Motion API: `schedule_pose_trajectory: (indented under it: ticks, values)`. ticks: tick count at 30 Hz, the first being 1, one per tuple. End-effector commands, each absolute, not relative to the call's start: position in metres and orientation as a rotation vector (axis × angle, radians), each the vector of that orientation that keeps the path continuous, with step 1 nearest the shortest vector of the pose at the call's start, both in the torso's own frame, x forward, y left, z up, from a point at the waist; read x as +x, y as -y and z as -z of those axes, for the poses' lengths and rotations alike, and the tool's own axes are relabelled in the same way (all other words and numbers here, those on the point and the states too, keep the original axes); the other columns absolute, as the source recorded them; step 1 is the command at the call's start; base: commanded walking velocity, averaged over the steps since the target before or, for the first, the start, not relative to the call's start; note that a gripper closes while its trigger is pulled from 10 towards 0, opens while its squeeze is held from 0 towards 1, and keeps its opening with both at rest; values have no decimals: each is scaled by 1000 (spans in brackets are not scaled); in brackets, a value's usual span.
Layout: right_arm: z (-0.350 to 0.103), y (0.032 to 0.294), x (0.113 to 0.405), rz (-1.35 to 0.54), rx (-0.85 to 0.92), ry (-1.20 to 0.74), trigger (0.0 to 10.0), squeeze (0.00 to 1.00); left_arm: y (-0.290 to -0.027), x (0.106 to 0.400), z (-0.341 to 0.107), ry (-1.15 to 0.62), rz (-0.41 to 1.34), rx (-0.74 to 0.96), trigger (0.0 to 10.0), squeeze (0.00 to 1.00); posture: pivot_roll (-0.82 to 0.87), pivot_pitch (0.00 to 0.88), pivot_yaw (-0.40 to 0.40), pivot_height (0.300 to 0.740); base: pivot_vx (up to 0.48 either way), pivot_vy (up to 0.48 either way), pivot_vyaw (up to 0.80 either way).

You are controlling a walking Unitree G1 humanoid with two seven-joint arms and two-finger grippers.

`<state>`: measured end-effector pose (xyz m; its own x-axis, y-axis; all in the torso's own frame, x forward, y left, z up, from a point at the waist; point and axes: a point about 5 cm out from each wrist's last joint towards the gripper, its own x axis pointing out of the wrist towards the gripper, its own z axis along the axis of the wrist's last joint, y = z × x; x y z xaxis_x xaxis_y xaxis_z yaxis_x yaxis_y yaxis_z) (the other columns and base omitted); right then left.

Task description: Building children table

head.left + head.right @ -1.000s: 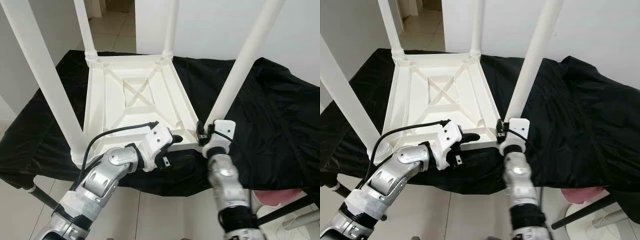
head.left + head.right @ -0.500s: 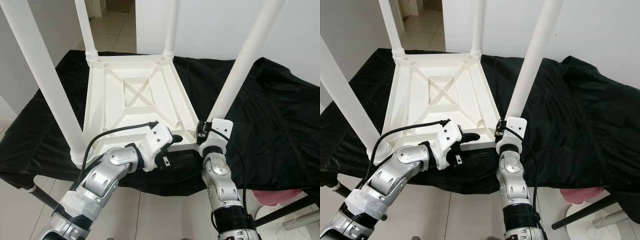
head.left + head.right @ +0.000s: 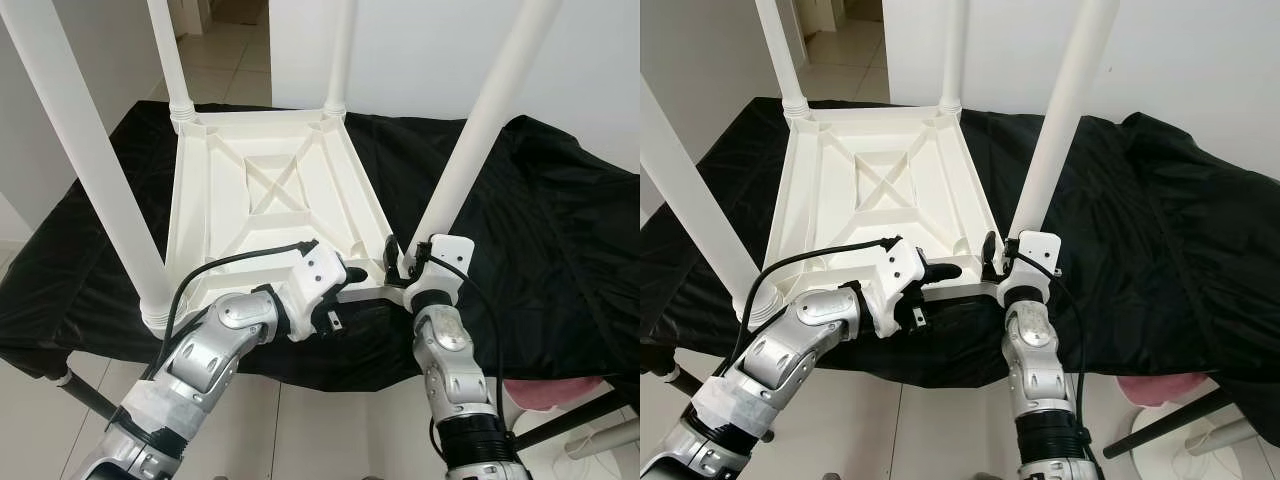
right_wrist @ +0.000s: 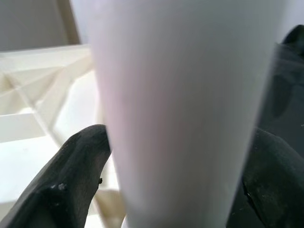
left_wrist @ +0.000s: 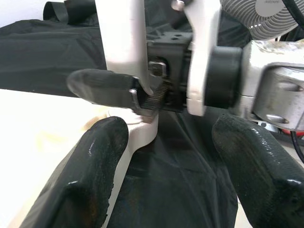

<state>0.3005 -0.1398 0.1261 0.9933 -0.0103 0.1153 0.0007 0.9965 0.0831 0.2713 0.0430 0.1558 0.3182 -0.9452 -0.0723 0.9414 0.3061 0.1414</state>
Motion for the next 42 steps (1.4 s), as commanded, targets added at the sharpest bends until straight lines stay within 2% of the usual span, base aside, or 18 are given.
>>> schedule_pose_trajectory:
  ticks: [1, 11, 15, 19, 24, 28, 30, 32, 34, 42]
  values:
    - [-125, 141, 296, -31, 102, 138, 10000, 0, -45, 274, -153, 21, 1214, 169, 10000, 0, -38, 0, -33, 740, 0, 0, 0]
    - [-117, 159, 293, 62, 132, 133, 10000, 0, -47, 278, -155, 56, 1084, 69, 10000, 0, -42, 0, -23, 740, 0, 0, 0]
    - [-120, 172, 290, -16, 94, 157, 10000, 0, -54, 283, -152, 17, 992, 68, 10000, 0, -46, 0, -22, 740, 0, 0, 0]
    - [-119, 174, 290, -36, 80, 153, 10000, 0, -54, 283, -151, 11, 983, 82, 10000, 0, -46, 0, -22, 740, 0, 0, 0]
    - [-120, 181, 296, -211, 22, 146, 10000, 0, -49, 280, -149, 45, 1032, 136, 10000, 0, -53, 0, -16, 740, 0, 0, 0]
    - [-121, 183, 299, -269, -11, 141, 10000, 0, -47, 278, -149, 61, 1045, 166, 10000, 0, -54, 0, -16, 740, 0, 0, 0]
    - [-121, 182, 309, -393, -62, 114, 10000, 0, -41, 273, -149, 80, 1150, 191, 10000, 0, -53, 0, -12, 740, 0, 0, 0]
    - [-121, 182, 309, -393, -62, 114, 10000, 0, -41, 273, -149, 80, 1150, 191, 10000, 0, -53, 0, -12, 740, 0, 0, 0]
    - [-121, 178, 315, -505, -86, 86, 10000, 0, -38, 267, -149, 59, 1240, 177, 10000, 0, -49, 0, -11, 740, 0, 0, 0]
    - [-120, 175, 321, -608, -121, 53, 10000, 0, -38, 265, -148, 37, 1277, 201, 10000, 0, -44, 0, -12, 740, 0, 0, 0]
